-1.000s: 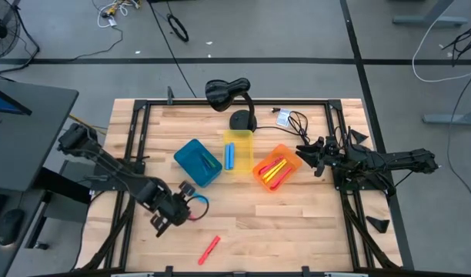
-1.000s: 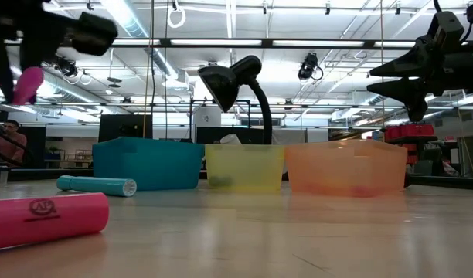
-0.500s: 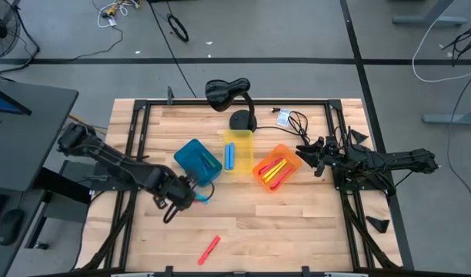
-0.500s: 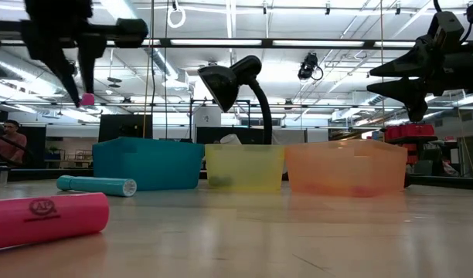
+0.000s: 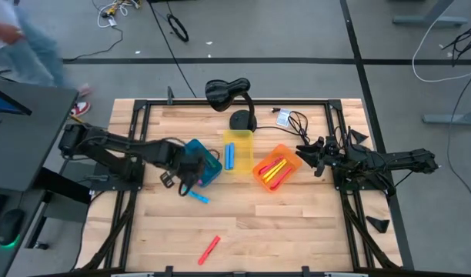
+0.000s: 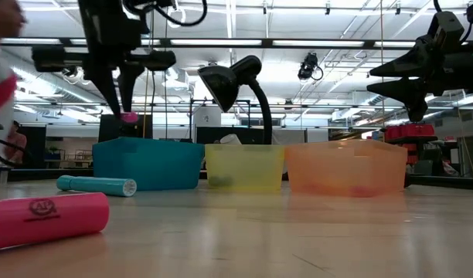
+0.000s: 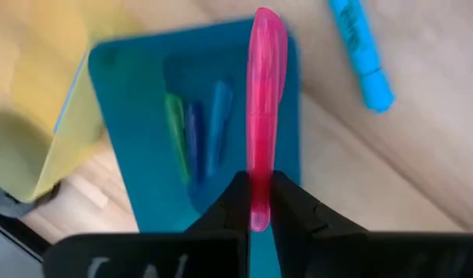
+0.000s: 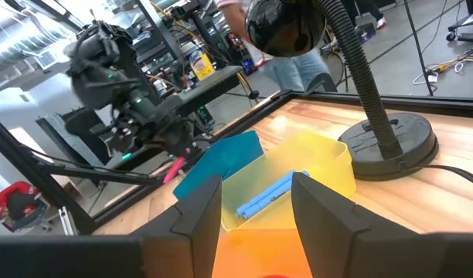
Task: Pick & Place Markers
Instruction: Put the pink transparent pen into the blue bin
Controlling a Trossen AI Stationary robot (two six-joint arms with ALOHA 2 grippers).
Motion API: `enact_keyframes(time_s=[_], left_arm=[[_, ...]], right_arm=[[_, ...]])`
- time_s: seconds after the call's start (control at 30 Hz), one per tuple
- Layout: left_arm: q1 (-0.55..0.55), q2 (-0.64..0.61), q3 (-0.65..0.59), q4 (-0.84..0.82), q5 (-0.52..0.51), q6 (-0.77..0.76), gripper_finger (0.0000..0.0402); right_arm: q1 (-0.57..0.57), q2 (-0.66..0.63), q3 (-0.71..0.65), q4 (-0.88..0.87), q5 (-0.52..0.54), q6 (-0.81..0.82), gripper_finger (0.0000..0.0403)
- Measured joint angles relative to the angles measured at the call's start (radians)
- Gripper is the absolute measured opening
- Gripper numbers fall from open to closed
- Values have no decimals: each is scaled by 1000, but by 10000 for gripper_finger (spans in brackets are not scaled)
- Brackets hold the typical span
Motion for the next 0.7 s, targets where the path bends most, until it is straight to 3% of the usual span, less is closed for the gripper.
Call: enact_keyframes(time_s=[0.27, 0.5, 0.7], left_arm=[[145, 0, 0, 9, 46, 87, 29], [160, 2, -13, 34, 59, 88, 29], [153, 4, -108, 134, 72, 89, 29]], right_arm=[[0, 0, 0, 0, 0, 0, 160], [0, 0, 0, 0, 0, 0, 160], [0, 0, 0, 0, 0, 0, 160]])
